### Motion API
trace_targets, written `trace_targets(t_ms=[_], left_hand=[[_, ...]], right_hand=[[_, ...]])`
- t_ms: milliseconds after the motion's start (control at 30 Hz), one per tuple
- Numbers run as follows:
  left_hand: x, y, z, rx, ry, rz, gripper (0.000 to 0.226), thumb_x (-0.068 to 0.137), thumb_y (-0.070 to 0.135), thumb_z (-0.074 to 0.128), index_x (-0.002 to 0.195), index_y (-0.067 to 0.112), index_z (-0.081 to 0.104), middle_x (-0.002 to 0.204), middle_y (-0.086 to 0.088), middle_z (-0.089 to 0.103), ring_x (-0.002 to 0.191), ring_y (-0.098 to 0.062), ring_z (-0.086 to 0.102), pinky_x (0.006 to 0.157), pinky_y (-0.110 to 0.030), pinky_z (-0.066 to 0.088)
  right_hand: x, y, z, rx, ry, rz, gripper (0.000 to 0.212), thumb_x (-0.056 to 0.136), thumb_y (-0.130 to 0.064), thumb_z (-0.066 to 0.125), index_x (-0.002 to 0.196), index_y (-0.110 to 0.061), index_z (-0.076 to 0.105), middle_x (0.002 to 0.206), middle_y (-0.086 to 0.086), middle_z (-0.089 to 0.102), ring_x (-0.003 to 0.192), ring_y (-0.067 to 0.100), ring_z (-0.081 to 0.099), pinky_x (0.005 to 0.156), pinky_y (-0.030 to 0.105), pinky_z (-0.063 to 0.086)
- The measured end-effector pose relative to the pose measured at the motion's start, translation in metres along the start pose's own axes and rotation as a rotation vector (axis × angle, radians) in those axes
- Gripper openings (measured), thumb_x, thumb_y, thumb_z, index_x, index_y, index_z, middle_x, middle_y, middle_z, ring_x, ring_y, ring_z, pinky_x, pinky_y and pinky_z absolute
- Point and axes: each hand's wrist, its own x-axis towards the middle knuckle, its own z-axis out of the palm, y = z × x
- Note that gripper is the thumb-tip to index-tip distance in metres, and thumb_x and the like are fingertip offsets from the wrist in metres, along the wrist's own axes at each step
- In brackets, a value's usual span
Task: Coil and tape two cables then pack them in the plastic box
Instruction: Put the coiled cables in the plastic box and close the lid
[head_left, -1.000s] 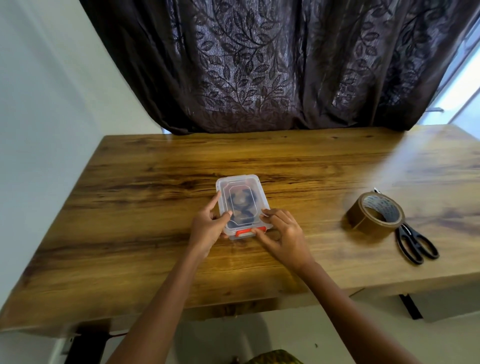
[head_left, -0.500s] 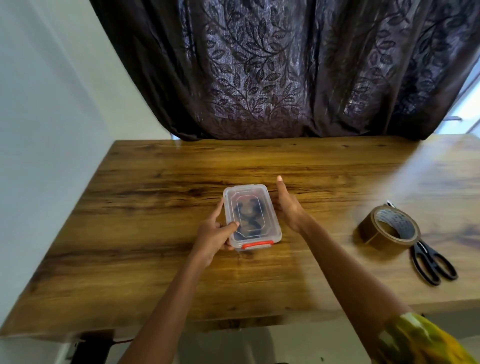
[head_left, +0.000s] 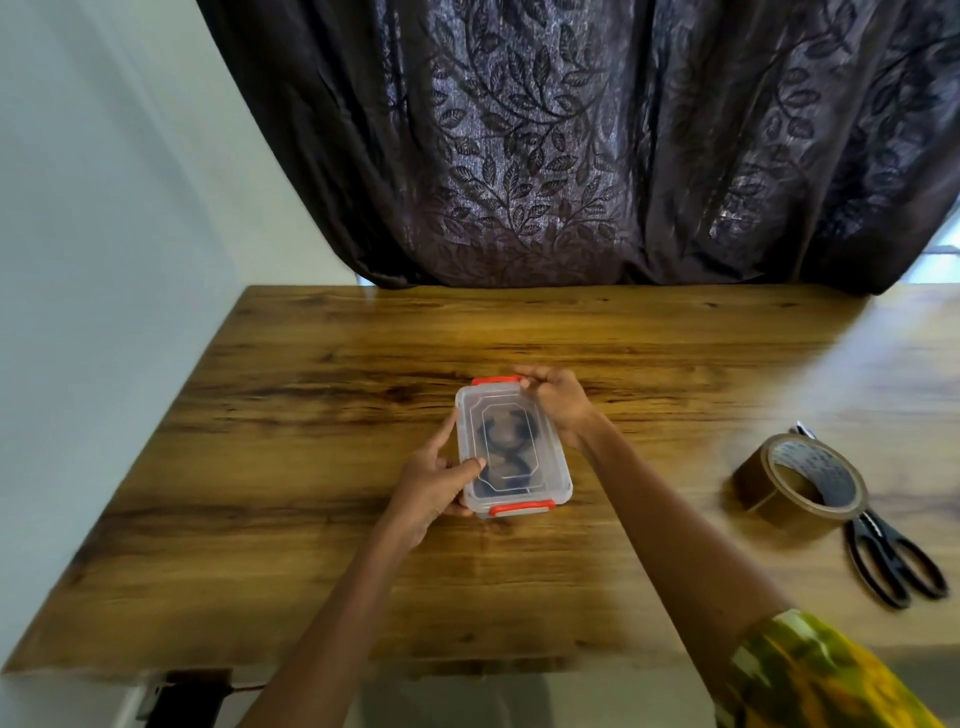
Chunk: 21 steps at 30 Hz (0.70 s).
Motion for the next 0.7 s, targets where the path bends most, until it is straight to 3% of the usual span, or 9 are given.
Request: trace_targets(t_ms=[167,267,467,700], left_hand=[[-0.001,0.0,0.001,-0.006,0.001,-0.002,0.076,0.085,0.017,0.063,0.144,0.039,0.02,0.081,-0.004,0.064,0.059,-0.009,0.065,0.047,-0.021,0.052],[0.0,0.001,0.001,-0.009,0.003,-0.006,0.075,0.085,0.017,0.063,0.144,0.039,0.021,0.083,-0.004,0.064,0.064,-0.011,0.066,0.047,-0.021,0.052],[0.0,0.0,0.002,-0.014,0.009,-0.011,0.075,0.086,0.018,0.063,0.144,0.04,0.021,0.083,-0.005,0.065,0.067,-0.012,0.066,0.048,-0.021,0.053],[-0.003,0.0,0.002,-0.029,0.013,-0.007,0.074,0.086,0.018,0.062,0.144,0.04,0.02,0.085,-0.005,0.064,0.073,-0.014,0.066,0.052,-0.024,0.055]], right_hand=[[0.002,-0.003,0.001,-0.175,-0.066,-0.071,0.035,0.097,0.0,0.034,0.124,-0.009,0.055,0.128,0.011,0.052,0.118,0.023,0.05,0.099,0.038,0.046],[0.0,-0.009,0.001,-0.279,-0.118,-0.126,0.037,0.097,0.001,0.031,0.124,-0.008,0.054,0.115,0.009,0.056,0.104,0.017,0.055,0.08,0.022,0.05],[-0.002,-0.004,0.004,-0.299,-0.082,-0.224,0.031,0.095,0.001,0.034,0.109,-0.007,0.06,0.104,0.01,0.061,0.094,0.017,0.06,0.069,0.019,0.052],[-0.014,0.011,0.008,-0.264,0.081,-0.249,0.034,0.098,-0.009,0.037,0.128,-0.016,0.051,0.127,0.006,0.053,0.112,0.015,0.052,0.079,0.017,0.05]])
